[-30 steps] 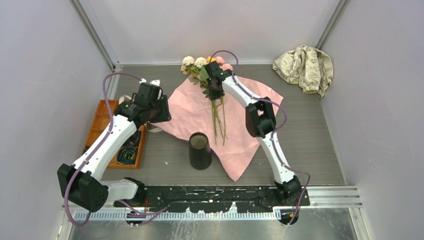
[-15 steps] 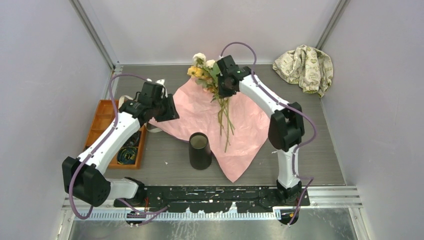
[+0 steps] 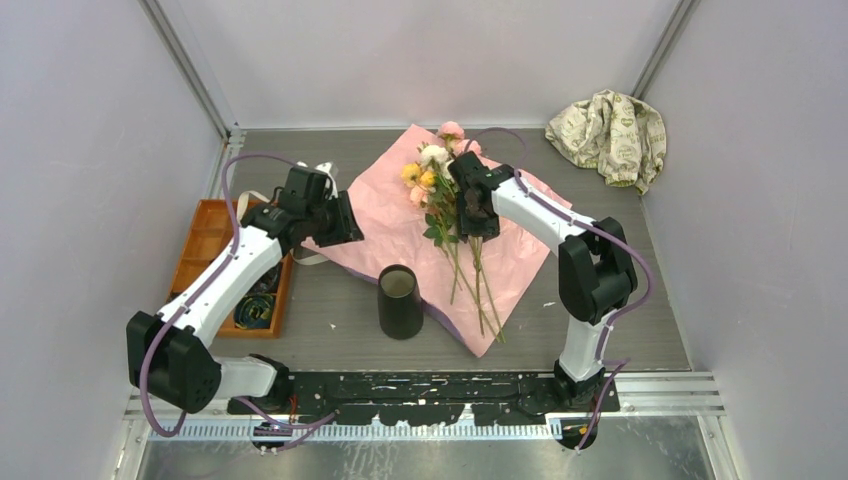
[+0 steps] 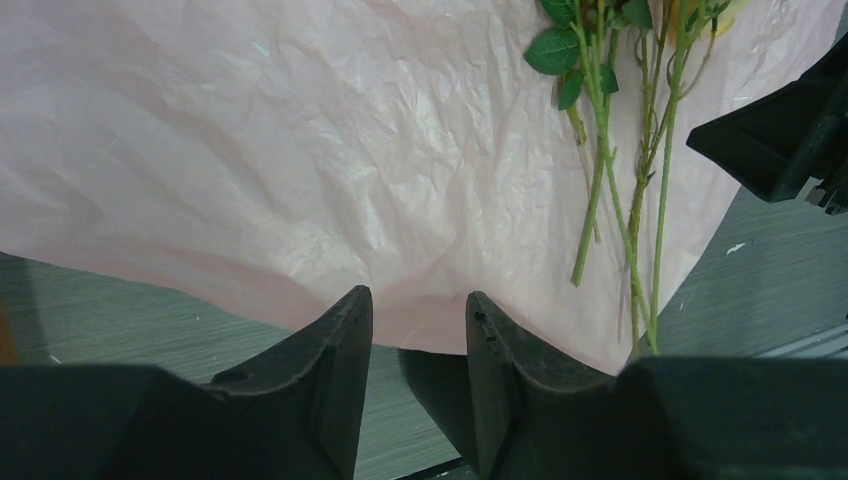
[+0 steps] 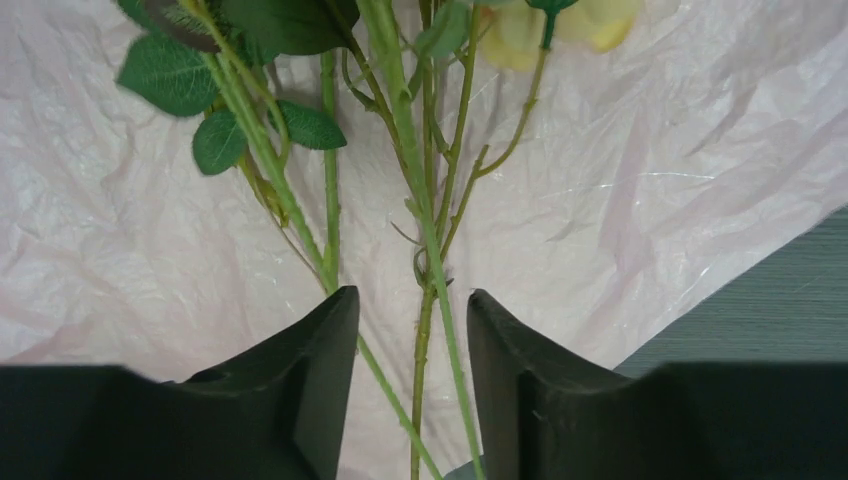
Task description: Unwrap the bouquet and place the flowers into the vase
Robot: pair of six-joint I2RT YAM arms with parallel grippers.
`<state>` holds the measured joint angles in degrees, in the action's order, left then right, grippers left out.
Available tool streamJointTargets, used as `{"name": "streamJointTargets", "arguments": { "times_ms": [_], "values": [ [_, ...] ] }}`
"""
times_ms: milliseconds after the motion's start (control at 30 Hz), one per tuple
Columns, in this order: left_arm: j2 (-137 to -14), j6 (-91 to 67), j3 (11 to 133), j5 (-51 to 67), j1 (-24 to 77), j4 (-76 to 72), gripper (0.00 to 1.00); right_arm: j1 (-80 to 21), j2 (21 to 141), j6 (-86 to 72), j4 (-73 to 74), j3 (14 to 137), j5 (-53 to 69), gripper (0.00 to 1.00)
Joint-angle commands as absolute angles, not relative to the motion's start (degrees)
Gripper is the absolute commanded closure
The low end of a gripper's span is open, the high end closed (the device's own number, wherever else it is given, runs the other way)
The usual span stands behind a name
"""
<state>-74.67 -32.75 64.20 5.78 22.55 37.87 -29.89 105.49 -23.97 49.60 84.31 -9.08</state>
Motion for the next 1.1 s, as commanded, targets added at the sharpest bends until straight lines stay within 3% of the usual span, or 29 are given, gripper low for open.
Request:
{"name": "streamJointTargets", "arguments": {
  "times_ms": [0,333,700,867,1000,1067],
  "values": [
    [-72.7,-33.4,63.8,7.0,22.9,35.1,0.6,-29.9,102.5,-25.0,49.2,87.0,-13.5,0.46],
    [-69.8,-32.9,62.0,4.6,22.9,36.2,0.6,-32.2,105.9,-24.1,47.2,91.5,-5.6,0.51],
    [-69.3,-33.2,61.7,4.6,22.9,36.6,0.6,-32.8,122.9,-22.2,47.1,99.7,-7.1,0.52],
    [-68.7,-32.7,61.7,3.2,22.9,37.3,0.6,-32.9,124.8,-22.4,46.7,100.2,-7.3,0.64],
    [-69.9,-32.8,61.9,3.9,22.9,36.7,0.6,-32.8,124.1,-22.3,46.7,100.2,-7.2,0.88],
    [-70.3,-33.0,62.0,4.3,22.9,36.5,0.6,-32.9,122.9,-22.1,46.8,100.3,-7.2,0.94]
  ]
}}
